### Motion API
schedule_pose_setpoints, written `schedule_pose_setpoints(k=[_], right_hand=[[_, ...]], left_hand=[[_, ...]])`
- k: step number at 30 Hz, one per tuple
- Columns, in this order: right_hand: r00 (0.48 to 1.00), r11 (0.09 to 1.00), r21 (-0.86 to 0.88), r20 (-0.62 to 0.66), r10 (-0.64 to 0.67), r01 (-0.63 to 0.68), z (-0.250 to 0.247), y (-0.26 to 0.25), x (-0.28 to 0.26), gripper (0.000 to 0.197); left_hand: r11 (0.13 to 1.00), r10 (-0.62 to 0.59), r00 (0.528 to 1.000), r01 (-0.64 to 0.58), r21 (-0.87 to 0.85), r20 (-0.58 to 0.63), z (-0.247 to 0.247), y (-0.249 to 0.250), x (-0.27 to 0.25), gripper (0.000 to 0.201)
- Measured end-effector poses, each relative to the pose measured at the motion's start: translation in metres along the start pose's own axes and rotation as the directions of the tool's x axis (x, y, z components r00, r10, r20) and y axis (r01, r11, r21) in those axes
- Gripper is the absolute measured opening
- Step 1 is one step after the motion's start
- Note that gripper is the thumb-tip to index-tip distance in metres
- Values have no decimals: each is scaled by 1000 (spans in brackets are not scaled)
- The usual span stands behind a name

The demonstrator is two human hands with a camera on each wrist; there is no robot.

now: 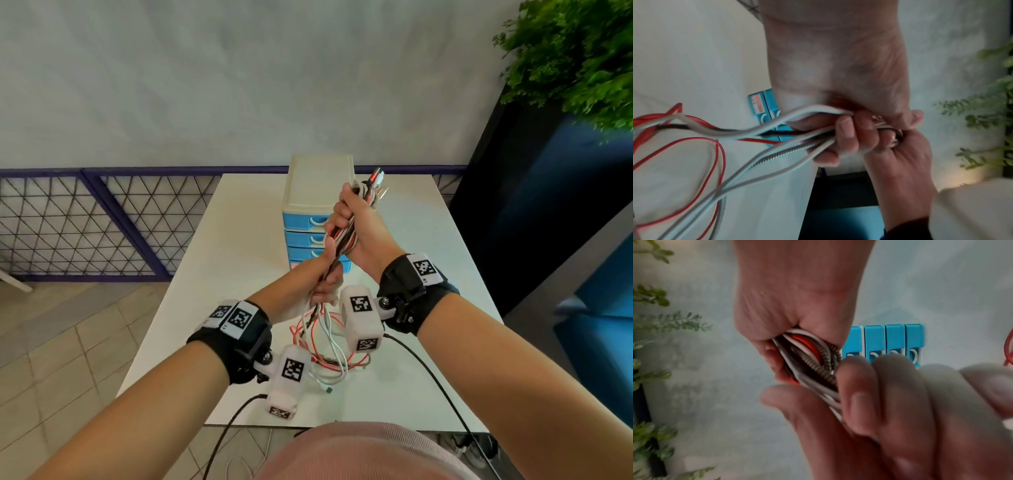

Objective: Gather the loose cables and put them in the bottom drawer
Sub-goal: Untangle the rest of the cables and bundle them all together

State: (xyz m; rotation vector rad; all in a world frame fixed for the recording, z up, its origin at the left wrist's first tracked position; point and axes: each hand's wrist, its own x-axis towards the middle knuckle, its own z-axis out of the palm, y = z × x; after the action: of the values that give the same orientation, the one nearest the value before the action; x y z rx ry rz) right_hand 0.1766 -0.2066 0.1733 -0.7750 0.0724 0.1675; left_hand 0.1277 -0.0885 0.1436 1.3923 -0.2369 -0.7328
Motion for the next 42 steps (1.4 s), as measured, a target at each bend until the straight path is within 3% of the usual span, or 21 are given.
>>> schedule_pose_setpoints(k=[5,9,11,14,16,18,22,24,26,28,30,33,36,39,42], right_hand=[[1000,987,159,-24,17,-13,-10,-17,7,34],[998,990,143,-50,24,-16,-14,-25,7,34],[998,999,49,-65,21,-18,-16,-25,7,34],[996,957,-290,-84,-37,11,-21,-25,8,29],[995,874,-486,-85,-56,8,-26,-25,8,23],[995,769,-639,-80,-52,-12,-30,-24,7,23],[997,605,-793,-51,55,-73,-29,-23,2,23],[988,590,-799,-32,152,-117,-27,-21,0,17],[972,568,-809,-19,236,-153,-28,-17,-2,17],[962,528,-836,-6,271,-153,-30,-13,-2,22],[952,535,-831,20,305,-154,-30,-11,-5,21],[911,670,-698,61,407,-253,-29,-10,-11,20],[850,727,-584,114,514,-361,-29,-7,-15,26],[816,736,-539,145,560,-409,-27,-4,-20,32],[801,762,-472,175,573,-442,-30,2,-25,39]], left_hand=[[977,-117,973,148,-154,198,-24,-7,-10,55],[953,-175,936,239,-188,307,-47,-9,-18,44],[974,-203,949,220,-45,242,-47,-3,-19,41],[932,-158,987,141,335,24,-48,6,-14,37],[751,-56,994,104,652,-95,-53,11,-9,37],[484,59,988,100,870,-146,-57,14,-7,34],[86,213,974,65,994,-82,-52,16,-7,30],[7,280,960,19,1000,-20,-50,19,-5,25],[-6,306,952,6,1000,-4,-48,25,-1,19],[36,314,949,-32,999,20,-45,30,2,17],[163,318,948,-74,984,18,-44,32,3,12],[444,290,954,-66,894,-73,-43,31,0,24],[576,281,957,-106,810,-74,-37,32,-3,39],[604,277,959,-128,786,-57,-34,34,-4,47],[510,291,956,-110,853,-50,-35,35,-4,53]])
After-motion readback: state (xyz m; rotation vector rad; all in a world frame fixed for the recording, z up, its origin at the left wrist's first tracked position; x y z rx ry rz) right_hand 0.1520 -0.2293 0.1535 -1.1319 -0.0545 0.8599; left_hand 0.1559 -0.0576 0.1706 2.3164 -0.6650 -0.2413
